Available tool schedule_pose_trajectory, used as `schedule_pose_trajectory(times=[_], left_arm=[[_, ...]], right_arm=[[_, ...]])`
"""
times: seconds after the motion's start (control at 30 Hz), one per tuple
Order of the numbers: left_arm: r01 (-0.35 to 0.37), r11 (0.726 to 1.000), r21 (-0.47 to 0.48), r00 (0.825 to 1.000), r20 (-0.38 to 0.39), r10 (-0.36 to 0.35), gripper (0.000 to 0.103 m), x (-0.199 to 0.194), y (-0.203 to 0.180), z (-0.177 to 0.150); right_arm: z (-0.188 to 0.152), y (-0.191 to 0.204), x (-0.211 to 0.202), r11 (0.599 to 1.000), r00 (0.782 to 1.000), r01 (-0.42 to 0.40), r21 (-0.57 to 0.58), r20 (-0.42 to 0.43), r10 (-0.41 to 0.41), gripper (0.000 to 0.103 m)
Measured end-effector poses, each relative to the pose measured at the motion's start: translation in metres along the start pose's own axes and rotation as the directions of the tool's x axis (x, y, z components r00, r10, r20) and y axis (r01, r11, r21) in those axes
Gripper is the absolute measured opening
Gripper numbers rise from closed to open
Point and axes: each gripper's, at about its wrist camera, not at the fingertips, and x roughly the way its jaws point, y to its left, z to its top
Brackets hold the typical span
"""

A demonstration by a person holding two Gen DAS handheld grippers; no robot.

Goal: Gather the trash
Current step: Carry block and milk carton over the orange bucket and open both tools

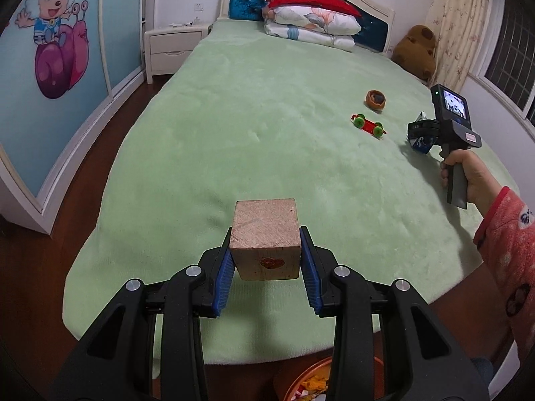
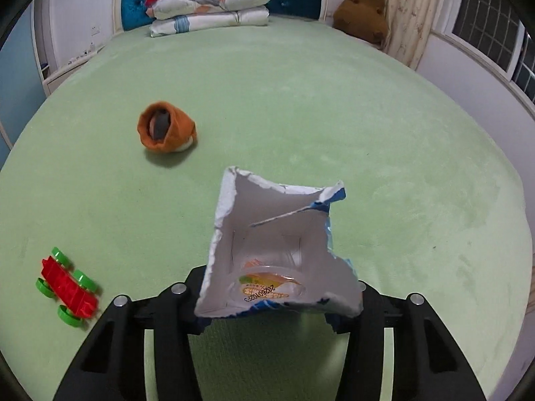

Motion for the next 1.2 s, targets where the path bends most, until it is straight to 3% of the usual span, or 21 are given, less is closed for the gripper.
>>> schedule_pose_trajectory(times=[0.13, 0.37, 0.7, 0.97, 1.2], left_arm=[[0.035, 0.999, -0.015, 0.999, -0.003, -0.035, 0.035, -0.003, -0.003, -0.003], [0.075, 0.997, -0.024, 0.997, -0.007, -0.075, 0.035, -0.017, -0.013, -0.013], [0.113, 0.993, 0.033, 0.993, 0.010, -0.114, 0.035, -0.056, -0.042, -0.042], [0.142, 0.986, 0.090, 0.990, -0.037, -0.139, 0.035, -0.068, -0.065, -0.079], [0.160, 0.979, 0.126, 0.980, -0.138, -0.143, 0.035, -0.057, -0.083, -0.128]], right_arm=[[-0.004, -0.005, -0.023, 0.999, 0.999, -0.037, -0.005, 0.027, 0.037, 0.049], [-0.034, -0.016, -0.107, 0.984, 0.983, -0.140, -0.111, 0.104, 0.151, 0.049], [-0.160, -0.046, -0.245, 0.907, 0.925, -0.283, -0.312, 0.162, 0.345, 0.049], [-0.267, -0.056, -0.309, 0.821, 0.868, -0.418, -0.389, 0.097, 0.488, 0.049], [-0.330, -0.057, -0.307, 0.786, 0.849, -0.498, -0.366, -0.021, 0.528, 0.049]])
